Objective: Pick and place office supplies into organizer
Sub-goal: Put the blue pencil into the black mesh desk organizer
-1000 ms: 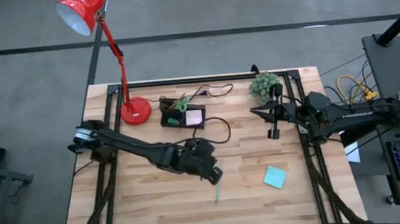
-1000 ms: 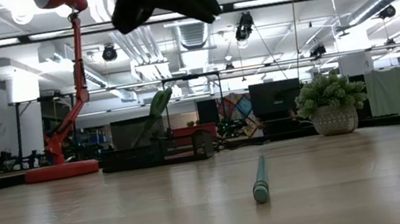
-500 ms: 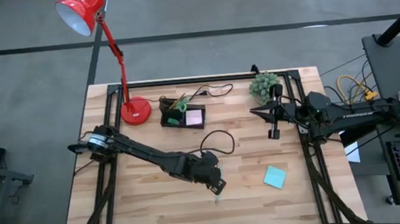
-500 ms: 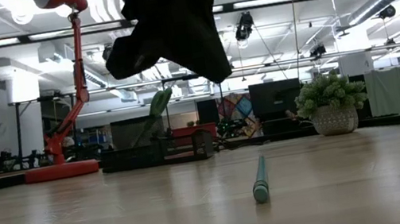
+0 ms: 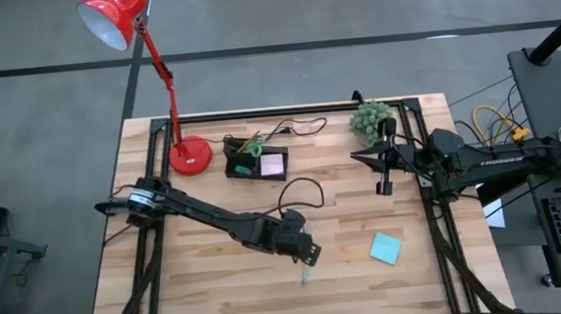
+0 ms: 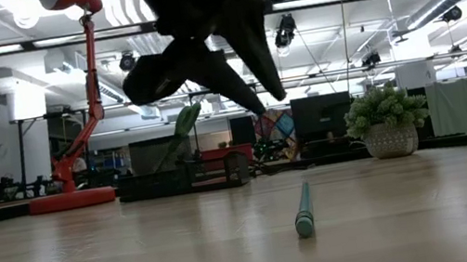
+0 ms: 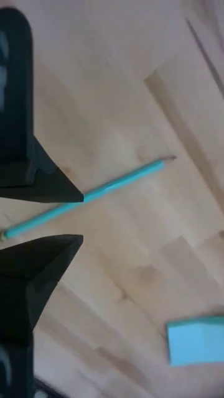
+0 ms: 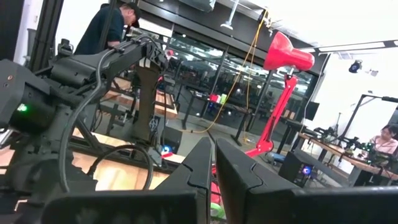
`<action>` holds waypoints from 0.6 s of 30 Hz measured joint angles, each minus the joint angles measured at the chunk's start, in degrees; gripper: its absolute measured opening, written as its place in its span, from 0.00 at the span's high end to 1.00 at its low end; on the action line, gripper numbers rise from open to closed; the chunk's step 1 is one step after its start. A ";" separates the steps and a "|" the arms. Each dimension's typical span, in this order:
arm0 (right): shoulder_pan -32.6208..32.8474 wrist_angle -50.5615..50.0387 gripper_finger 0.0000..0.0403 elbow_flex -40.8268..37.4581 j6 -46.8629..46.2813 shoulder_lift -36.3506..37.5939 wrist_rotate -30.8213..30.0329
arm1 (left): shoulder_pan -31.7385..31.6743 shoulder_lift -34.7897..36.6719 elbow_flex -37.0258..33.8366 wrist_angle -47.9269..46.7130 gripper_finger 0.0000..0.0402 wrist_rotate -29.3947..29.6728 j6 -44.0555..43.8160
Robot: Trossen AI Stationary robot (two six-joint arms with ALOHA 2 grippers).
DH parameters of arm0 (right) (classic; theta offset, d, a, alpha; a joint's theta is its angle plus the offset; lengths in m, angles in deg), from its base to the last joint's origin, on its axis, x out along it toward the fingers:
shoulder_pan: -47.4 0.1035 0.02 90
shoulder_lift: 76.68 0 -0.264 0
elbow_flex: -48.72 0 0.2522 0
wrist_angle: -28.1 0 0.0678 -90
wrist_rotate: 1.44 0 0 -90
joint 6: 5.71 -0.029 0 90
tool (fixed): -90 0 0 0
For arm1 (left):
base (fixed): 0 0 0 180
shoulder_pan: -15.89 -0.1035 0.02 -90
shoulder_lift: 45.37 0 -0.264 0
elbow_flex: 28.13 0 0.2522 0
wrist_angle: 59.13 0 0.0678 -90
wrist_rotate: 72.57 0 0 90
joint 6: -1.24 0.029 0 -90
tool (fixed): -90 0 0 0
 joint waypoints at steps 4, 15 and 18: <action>-0.01 -0.02 0.97 0.00 0.00 -0.05 0.00 | 0.00 -0.85 -0.03 2.66 0.84 0.82 -1.46; 0.00 -0.07 0.97 0.02 0.31 -0.07 0.00 | 0.88 -4.34 5.72 7.22 0.99 1.71 0.34; 0.00 -0.12 0.97 0.02 0.39 -0.09 -0.01 | 1.11 -5.31 6.25 10.42 1.00 0.24 3.59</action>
